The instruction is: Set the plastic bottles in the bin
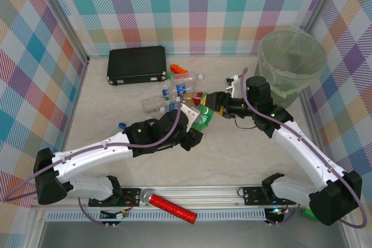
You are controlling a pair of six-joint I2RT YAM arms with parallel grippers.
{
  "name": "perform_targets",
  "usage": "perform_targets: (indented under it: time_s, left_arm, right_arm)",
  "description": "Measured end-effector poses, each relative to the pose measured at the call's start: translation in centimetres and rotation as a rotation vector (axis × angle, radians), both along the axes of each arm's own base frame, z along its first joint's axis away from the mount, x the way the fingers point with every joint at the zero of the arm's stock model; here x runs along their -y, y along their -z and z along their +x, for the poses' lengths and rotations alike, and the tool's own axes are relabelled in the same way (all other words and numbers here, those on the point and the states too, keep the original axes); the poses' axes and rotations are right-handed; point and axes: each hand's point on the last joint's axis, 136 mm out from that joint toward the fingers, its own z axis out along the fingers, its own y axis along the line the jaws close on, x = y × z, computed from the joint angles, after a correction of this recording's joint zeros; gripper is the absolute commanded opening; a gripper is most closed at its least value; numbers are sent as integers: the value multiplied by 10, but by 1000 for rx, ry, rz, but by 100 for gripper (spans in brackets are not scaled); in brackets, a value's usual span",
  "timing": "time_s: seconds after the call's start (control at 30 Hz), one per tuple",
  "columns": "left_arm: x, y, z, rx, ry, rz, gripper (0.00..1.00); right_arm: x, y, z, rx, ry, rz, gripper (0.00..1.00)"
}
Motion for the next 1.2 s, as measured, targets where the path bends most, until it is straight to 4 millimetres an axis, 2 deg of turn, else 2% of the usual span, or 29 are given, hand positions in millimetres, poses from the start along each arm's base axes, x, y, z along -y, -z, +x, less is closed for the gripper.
perform_targets:
  time_s: [0.07,0.17,0.27,0.37,0.43,0.47,0.53,0.67,0.8,0.97,1.1,1.2]
  left_arm:
    - [1,0,0,-1,1,0,23]
    - [1,0,0,-1,1,1,23]
    - [2,1,1,-3,1,5,24]
    - [4,0,2,-5,0,8,27]
    - [4,2,2,-7,0,11,32]
    - [5,2,2,-7,1,11,37]
    - [6,2,2,-6,5,11,61]
    - [9,-1,3,3,10,-3,98]
    - [9,-8,3,13,9,-22,100]
    - [-3,-34,-1,39,-9,-95,100]
    - [-23,-58,-7,75,-40,-168,100]
    - [-34,-66,-10,87,-57,-200,100]
  right_arm:
    - [0,-1,0,-2,-2,5,64]
    - [0,-1,0,-1,-3,6,66]
    - [0,-1,0,0,-3,6,63]
    - [0,-1,0,7,-3,3,55]
    - [1,-1,0,12,-1,-2,52]
    - [2,-1,0,12,2,-5,52]
    - [3,-1,-1,13,6,-8,56]
    - [4,-4,-6,11,7,-23,58]
    - [12,-20,-1,54,47,-70,60]
    - [27,-60,18,172,132,-131,59]
    - [51,-82,42,240,244,-213,59]
    - [75,-98,64,276,346,-288,58]
